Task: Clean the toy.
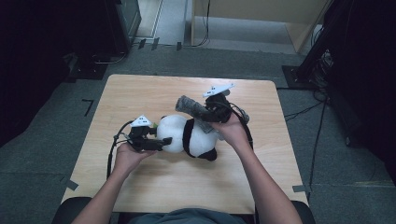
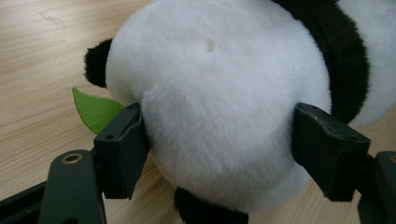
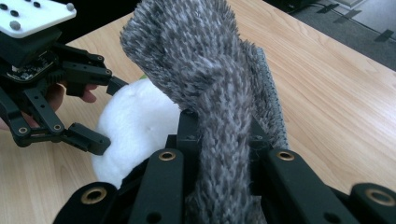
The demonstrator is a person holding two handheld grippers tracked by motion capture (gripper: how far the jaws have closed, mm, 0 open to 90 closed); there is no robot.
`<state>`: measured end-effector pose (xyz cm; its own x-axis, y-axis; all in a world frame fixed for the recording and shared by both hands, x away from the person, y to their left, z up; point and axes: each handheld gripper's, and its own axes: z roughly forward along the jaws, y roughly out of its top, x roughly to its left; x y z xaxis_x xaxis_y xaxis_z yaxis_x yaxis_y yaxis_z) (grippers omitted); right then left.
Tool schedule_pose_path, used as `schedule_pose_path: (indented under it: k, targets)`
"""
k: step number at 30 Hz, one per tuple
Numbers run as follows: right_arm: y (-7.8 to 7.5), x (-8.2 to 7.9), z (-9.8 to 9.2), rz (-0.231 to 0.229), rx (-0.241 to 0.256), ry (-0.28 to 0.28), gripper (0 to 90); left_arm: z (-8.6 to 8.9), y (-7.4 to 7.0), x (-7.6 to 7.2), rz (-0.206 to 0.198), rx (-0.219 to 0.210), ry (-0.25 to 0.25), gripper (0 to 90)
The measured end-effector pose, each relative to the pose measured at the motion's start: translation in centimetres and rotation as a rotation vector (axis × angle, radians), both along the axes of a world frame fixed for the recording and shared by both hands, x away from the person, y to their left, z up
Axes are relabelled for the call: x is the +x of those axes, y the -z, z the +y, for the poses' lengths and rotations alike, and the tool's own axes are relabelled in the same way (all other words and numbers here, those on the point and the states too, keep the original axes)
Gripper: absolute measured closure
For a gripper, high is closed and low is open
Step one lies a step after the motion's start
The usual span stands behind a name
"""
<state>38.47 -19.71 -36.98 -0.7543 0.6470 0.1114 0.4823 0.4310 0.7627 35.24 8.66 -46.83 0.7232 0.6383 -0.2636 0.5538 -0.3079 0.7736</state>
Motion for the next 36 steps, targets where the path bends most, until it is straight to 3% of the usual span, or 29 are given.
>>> schedule_pose_path:
  k: [10,15,25,33,36]
  targets:
    - [0.3,0.8,0.7,0.017,0.001,-0.008,75.8,0.1,0.0,0.0,0.011,-0.009,-0.011,28.2]
    - [-0.2,1.4,1.5,0.015,-0.008,-0.016,75.5,0.1,-0.1,-0.1,0.015,-0.003,-0.014,34.8]
    - [-1.7,2.9,5.9,0.047,0.004,-0.053,75.6,-0.2,-0.4,-0.4,0.0,0.03,-0.026,44.1]
    - [-0.6,2.8,8.7,0.099,0.023,-0.102,75.7,-0.3,-0.4,-0.9,-0.016,0.04,-0.046,44.6]
    - [0.7,2.8,9.8,0.14,-0.003,-0.13,75.8,-0.3,-0.4,-1.1,-0.013,0.042,-0.052,44.9]
